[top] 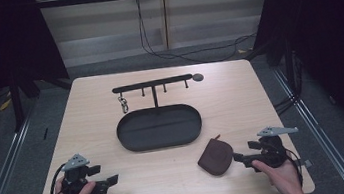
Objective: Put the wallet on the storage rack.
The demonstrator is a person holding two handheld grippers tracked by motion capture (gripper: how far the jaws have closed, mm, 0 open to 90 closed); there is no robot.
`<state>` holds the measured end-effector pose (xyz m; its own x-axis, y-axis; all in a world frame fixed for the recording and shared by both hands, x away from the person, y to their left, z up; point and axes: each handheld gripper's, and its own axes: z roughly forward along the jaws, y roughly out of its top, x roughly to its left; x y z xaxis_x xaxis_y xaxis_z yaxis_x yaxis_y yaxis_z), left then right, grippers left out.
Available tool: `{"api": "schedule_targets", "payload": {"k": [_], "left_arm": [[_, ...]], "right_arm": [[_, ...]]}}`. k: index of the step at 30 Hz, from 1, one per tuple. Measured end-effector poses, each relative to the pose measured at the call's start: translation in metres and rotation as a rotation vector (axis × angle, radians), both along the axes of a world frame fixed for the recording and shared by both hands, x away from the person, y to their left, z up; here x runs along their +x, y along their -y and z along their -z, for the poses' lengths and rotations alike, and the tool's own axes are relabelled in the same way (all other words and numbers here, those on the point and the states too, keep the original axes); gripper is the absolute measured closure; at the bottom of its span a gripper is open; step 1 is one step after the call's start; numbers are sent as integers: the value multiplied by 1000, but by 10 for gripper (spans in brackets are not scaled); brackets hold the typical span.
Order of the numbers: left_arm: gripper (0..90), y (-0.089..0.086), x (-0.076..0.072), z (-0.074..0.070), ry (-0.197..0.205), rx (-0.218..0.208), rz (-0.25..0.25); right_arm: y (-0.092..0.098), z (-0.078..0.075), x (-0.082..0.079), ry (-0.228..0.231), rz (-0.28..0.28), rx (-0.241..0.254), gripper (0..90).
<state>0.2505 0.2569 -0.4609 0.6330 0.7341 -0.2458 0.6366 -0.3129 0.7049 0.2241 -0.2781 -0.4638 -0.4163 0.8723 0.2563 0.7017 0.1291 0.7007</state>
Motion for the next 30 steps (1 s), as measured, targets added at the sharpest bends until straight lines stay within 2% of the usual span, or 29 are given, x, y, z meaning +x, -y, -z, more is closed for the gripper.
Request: {"api": "schedule_targets", "payload": {"k": [4, 6, 7, 8, 9, 10, 11, 12, 15, 18, 19, 20, 21, 23, 25, 27, 28, 30], "left_arm": [[183, 5, -6, 3, 11, -6, 14], [182, 7, -6, 4, 4, -3, 28], [182, 7, -6, 5, -2, -17, 34], [182, 9, -6, 5, 8, -14, 28], [182, 9, -5, 6, 8, -4, 44], [182, 8, -5, 6, 0, -8, 46], [182, 8, -6, 5, 7, -12, 30], [182, 8, -6, 4, 16, -14, 35], [183, 8, -6, 5, 11, -12, 26], [184, 10, -7, 7, 1, 1, 42], [184, 11, -7, 8, -2, 2, 44], [186, 11, -6, 8, -3, 6, 39], [186, 11, -6, 8, -3, 6, 39], [186, 10, -6, 8, -4, 6, 33], [186, 10, -6, 9, -12, 12, 35], [186, 10, -5, 9, -10, 15, 37], [186, 10, -5, 8, -12, 9, 43], [186, 10, -5, 8, -11, 8, 43]], "right_arm": [[-2, -9, 9, -45, -28, -7, 202], [-3, -11, 11, -50, -31, -3, 206], [-4, -12, 14, -53, -38, -11, 210], [-5, -13, 17, -64, -47, -17, 210], [-7, -14, 20, -86, -57, -26, 210], [-9, -14, 22, -90, -69, -42, 210], [-10, -15, 23, -93, -72, -53, 211], [-13, -17, 26, -103, -87, -68, 214], [-16, -20, 28, -106, -97, -76, 242], [-20, -25, 31, -113, -108, -92, 259], [-22, -26, 33, -126, -117, -102, 261], [-26, -26, 37, -155, -139, -136, 261], [-26, -26, 37, -155, -139, -136, 261], [-28, -26, 41, -192, -154, -141, 257], [-31, -26, 48, -237, -170, -172, 229], [-32, -27, 49, -250, -174, -177, 225], [-34, -27, 52, -271, -184, -202, 208], [-38, -27, 56, -303, -200, -213, 196]]}}
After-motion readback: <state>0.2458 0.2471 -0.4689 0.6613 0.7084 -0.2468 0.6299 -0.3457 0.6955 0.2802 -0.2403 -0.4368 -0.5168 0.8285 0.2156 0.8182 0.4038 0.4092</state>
